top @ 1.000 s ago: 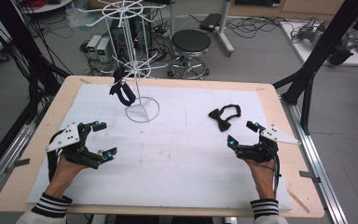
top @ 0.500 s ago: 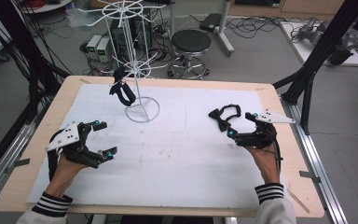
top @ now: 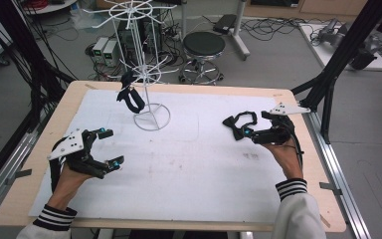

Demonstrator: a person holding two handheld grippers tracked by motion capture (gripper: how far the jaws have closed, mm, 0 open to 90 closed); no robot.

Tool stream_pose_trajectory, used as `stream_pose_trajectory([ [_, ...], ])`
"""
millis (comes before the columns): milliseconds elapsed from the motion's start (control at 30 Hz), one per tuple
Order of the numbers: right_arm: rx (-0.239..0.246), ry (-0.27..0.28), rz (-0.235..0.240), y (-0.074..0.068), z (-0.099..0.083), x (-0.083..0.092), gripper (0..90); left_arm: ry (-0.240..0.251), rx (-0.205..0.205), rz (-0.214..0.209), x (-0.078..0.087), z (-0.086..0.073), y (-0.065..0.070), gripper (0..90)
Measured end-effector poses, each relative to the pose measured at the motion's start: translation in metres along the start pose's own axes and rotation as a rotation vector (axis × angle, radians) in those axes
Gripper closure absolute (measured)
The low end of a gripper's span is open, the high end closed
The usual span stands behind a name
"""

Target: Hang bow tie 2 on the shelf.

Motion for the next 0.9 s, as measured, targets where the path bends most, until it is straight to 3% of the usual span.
stream_pose_trajectory([
  [400,-0.009,-0.096,0.036,0.012,0.013,-0.016,1.3,-0.006,0.004,0.005,0.0,-0.001,-0.002,1.7],
  [567,-0.016,-0.122,0.032,0.018,0.015,-0.026,1.3,-0.007,0.01,0.008,0.0,-0.001,-0.003,1.7],
  [667,-0.004,-0.187,0.016,0.023,0.014,-0.031,1.3,-0.005,0.013,0.008,0.0,-0.001,-0.004,1.7],
  [800,0.0,-0.233,0.019,0.028,0.016,-0.034,1.3,-0.007,0.014,0.004,-0.001,-0.002,-0.003,1.8],
  [900,-0.01,-0.228,0.012,0.032,0.017,-0.035,1.3,-0.008,0.01,0.002,-0.001,-0.002,-0.003,1.7],
])
Point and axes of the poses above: each handheld gripper's, and its own axes: x roughly backward along the jaws, z roughly out of its top, y roughly to its right, the point moved 4 cm from there along -x, roughly forward along the jaws, and after that the axes turned 13 degrees about z, right-handed, at the moved point
